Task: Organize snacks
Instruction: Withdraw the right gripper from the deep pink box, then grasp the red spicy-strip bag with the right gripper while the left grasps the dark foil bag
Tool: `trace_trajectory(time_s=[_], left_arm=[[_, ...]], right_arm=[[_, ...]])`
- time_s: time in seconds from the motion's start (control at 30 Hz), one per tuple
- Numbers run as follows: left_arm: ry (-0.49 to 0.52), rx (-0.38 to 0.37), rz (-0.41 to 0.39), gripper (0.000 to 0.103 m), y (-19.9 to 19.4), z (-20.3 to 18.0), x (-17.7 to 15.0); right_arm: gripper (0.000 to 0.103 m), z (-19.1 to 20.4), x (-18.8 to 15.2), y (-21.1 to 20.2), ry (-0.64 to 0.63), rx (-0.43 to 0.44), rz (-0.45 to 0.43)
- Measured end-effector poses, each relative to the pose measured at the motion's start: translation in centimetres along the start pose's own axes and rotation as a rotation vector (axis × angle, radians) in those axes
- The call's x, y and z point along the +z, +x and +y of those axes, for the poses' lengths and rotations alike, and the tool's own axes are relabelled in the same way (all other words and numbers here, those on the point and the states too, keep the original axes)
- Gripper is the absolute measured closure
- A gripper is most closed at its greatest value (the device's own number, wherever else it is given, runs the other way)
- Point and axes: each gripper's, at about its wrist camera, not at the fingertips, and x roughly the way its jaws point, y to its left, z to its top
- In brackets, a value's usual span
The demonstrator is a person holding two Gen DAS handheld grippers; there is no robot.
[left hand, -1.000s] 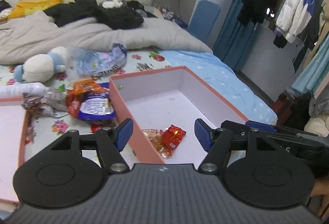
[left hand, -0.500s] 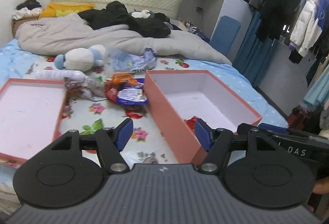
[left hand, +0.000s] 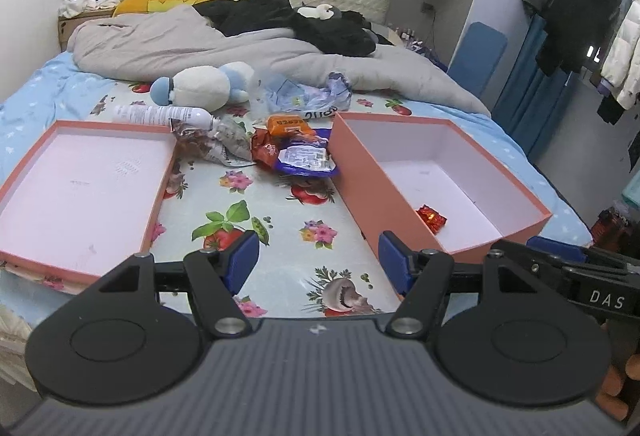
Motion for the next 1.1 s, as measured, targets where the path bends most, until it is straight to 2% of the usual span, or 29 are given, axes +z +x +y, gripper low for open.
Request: trace_trajectory(time_s=[0.2,0.37,0.53,0.7,0.83,0.97,1.1], left_arm=[[0.006,0.029,0.031,0.031,2.7,1.1,1.1],[-0.015,0.03,0.063,0.03,5.6,3.3,2.2],[-0.044,0.067,0.084,0.03,10.3,6.3,3.3],[-0.076,0.096,0.088,0.03,15.3,9.4,5.4],[-0.038,0.13,0.1,0.03,19.6,11.8,7.4],[-0.022,0.162,0.109,0.03,24.2,14.8,9.6],[-0.059,0.182,0.123,0.03,28.0,17.9,11.2]], right_arm=[[0.027,0.5,0.4,2.2,-0.013,0.001,0.027],[0.027,1.5,1.4,5.1,-0.073,-0.005,0.039],[0.027,1.9,2.8,8.1,-0.123,-0.01,0.066],[0.028,3.3,3.4,12.6,-0.231,-0.003,0.117],[0.028,4.9,3.9,17.2,-0.325,-0.003,0.138],[0.028,5.6,4.6,22.1,-0.366,0.001,0.171],[0.03,6.4,5.3,26.9,-0.403,0.02,0.215]])
